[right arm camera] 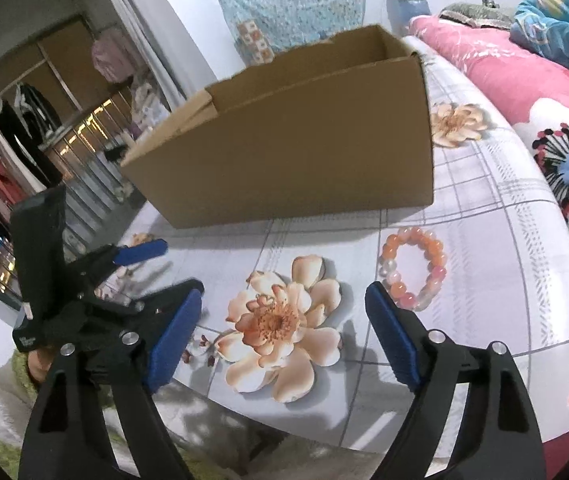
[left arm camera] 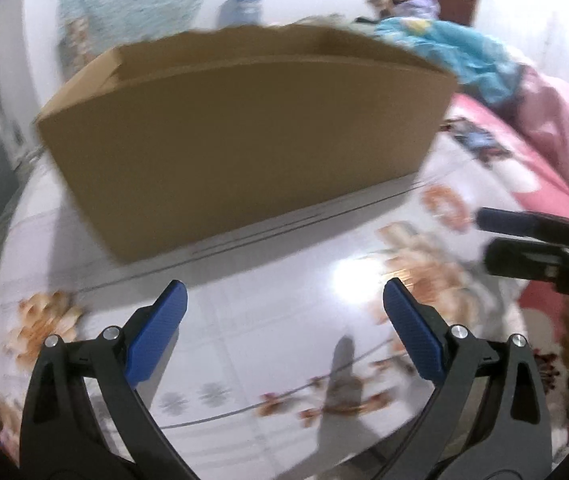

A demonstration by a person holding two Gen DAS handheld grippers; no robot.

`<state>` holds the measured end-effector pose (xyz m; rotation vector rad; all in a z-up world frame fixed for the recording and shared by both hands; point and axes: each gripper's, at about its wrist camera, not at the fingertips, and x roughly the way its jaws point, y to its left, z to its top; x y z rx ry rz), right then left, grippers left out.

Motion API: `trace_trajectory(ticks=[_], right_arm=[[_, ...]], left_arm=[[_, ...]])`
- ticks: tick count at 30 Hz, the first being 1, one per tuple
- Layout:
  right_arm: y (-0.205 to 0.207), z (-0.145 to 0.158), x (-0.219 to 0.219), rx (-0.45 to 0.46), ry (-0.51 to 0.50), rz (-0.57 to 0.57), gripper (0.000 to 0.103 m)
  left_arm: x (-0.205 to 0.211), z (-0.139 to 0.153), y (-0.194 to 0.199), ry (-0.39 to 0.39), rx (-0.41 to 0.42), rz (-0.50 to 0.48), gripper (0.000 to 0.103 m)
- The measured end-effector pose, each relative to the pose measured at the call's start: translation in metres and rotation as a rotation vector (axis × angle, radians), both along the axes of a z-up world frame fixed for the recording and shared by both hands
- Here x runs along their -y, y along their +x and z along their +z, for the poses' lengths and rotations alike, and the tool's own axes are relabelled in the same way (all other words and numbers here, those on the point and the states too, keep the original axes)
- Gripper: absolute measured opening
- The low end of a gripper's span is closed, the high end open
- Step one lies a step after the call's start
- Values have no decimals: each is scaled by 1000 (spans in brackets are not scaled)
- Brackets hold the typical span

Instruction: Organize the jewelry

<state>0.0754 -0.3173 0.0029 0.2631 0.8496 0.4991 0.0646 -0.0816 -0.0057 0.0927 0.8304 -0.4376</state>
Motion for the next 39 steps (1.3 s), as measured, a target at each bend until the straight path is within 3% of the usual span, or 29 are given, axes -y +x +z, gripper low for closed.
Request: trace_trajectory(ticks=[2, 7, 15, 21, 27, 28, 39], right_arm=[[-1, 0, 7, 11, 16, -14, 79], [-2, -3, 28, 17, 79, -68, 76], [0, -10, 41, 17, 114, -97, 75], [1, -17, 45, 14, 133, -104, 75], [-1, -18, 50, 12, 152, -117, 75], [-1, -19, 50, 11, 156, -119, 75], [-2, -17, 51, 15, 161, -125, 75]], left_arm=[[11, 3, -2, -2, 14, -53, 91], [40, 0, -2, 2, -30, -159, 54], [65, -14, -3, 33, -92, -198, 28], [81, -15, -9, 156, -46, -217, 24], [78, -12, -8, 159, -73, -213, 23], [78, -12, -8, 157, -74, -216, 19], [80, -11, -9, 158, -69, -223, 19]])
